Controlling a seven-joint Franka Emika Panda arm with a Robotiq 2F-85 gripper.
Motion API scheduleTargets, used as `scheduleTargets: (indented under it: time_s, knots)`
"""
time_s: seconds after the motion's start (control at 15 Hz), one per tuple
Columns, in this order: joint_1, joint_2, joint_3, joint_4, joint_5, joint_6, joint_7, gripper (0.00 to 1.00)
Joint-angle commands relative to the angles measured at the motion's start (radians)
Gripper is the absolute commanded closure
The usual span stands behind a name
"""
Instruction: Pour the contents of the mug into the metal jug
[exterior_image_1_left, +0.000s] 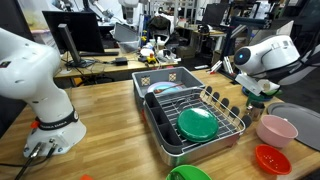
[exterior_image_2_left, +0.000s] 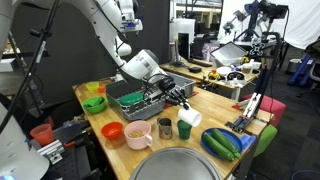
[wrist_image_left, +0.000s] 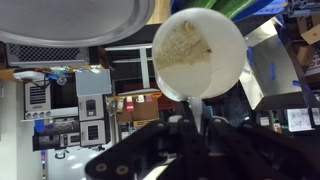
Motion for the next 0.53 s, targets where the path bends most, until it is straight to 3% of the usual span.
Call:
scheduleTargets:
  time_s: [0.0,0.47]
  knots:
    - [-0.024,0.03,0.044,0.036,-0.06,-0.067,0.032,0.98]
    - [-0.02,0.077,0.065,0.063,-0.116,-0.147,0.034,0.98]
